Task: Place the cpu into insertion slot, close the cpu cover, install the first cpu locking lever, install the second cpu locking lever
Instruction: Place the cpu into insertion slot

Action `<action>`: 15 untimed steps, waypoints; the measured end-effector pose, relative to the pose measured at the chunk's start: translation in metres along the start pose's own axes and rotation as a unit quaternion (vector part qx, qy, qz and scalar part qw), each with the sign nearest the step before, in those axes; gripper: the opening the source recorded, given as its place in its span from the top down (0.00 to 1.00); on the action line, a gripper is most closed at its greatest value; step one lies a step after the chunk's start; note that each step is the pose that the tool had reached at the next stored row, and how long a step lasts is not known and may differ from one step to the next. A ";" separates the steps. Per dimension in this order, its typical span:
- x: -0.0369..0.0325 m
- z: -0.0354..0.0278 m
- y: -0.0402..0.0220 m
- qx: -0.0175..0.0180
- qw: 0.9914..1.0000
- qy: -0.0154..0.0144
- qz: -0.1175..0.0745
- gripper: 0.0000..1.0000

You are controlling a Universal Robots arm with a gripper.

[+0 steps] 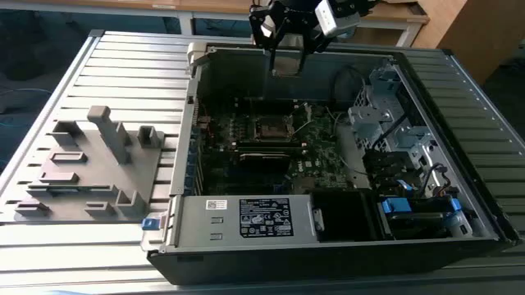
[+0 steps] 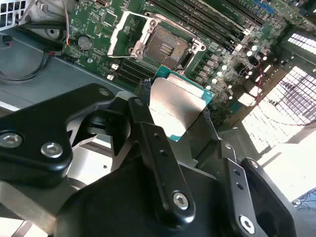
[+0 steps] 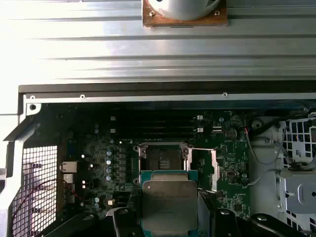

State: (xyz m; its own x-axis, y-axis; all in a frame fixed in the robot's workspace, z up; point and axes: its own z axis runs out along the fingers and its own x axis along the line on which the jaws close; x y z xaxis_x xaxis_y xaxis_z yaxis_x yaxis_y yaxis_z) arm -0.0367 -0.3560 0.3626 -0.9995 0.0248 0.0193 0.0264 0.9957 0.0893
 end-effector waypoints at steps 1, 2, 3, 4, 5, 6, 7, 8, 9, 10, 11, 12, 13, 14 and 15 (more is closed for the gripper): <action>0.0000 0.0000 0.0000 0.000 1.000 0.000 0.000 0.46; 0.0000 0.0000 0.0000 0.000 1.000 0.000 0.000 0.46; 0.0000 0.0005 0.0000 0.000 1.000 0.000 0.000 0.46; 0.0000 0.0005 0.0000 0.000 1.000 0.000 0.000 0.46; 0.0000 0.0006 0.0000 0.000 1.000 0.000 0.000 0.46; 0.0000 0.0008 0.0000 0.000 1.000 0.000 0.000 0.46; 0.0000 0.0011 -0.0001 0.000 1.000 0.000 0.000 0.46; 0.0000 0.0015 -0.0001 0.000 1.000 0.000 0.000 0.46; 0.0000 0.0019 -0.0002 0.000 1.000 0.000 0.000 0.46; -0.0001 0.0026 -0.0002 0.000 1.000 0.000 0.000 0.46; -0.0001 0.0033 -0.0003 0.000 1.000 0.000 0.000 0.46; -0.0001 0.0039 -0.0003 0.000 1.000 0.000 0.000 0.46; -0.0001 0.0045 -0.0004 0.000 1.000 0.000 0.000 0.46; -0.0001 0.0050 -0.0004 0.000 1.000 0.000 0.000 0.46; -0.0001 0.0055 -0.0005 0.000 1.000 0.000 0.000 0.46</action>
State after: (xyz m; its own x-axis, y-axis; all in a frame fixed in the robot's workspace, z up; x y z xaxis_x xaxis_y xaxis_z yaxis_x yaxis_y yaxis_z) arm -0.0366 -0.3560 0.3571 -0.9995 0.0247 0.0186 0.0263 0.9956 0.0894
